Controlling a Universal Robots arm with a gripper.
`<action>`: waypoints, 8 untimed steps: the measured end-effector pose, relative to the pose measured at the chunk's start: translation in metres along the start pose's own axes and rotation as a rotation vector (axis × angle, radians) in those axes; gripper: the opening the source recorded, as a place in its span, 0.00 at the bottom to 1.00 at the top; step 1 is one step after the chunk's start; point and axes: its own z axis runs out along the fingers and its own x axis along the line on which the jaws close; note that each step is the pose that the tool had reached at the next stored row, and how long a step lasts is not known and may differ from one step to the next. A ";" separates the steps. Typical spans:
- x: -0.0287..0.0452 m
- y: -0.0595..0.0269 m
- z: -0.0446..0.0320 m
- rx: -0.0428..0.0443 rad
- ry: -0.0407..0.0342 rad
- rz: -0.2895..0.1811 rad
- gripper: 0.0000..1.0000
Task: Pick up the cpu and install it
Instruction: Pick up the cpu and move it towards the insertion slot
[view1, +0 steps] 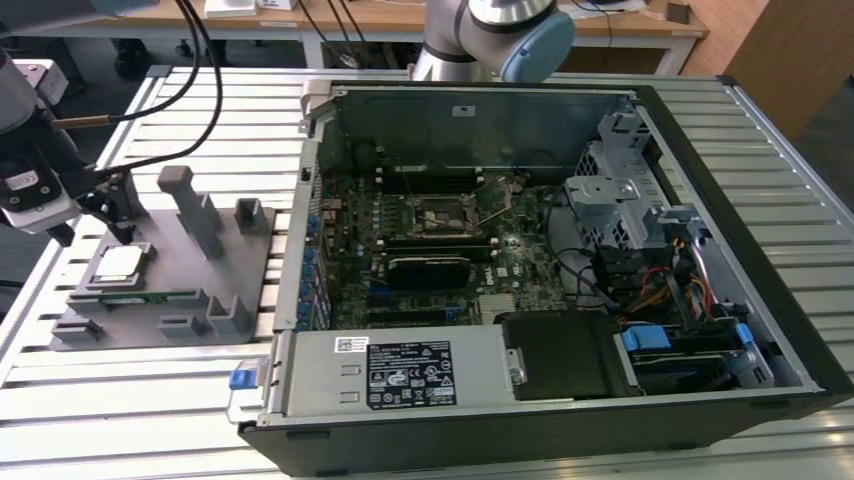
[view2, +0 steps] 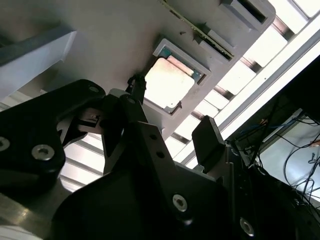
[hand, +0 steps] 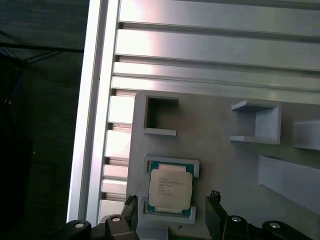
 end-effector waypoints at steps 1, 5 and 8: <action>-0.0011 -0.0001 0.0003 0.0000 0.0000 0.000 0.64; -0.0017 -0.0003 0.0031 -0.0001 -0.0001 0.000 0.64; -0.0021 -0.0004 0.0060 -0.0001 0.0000 0.000 0.64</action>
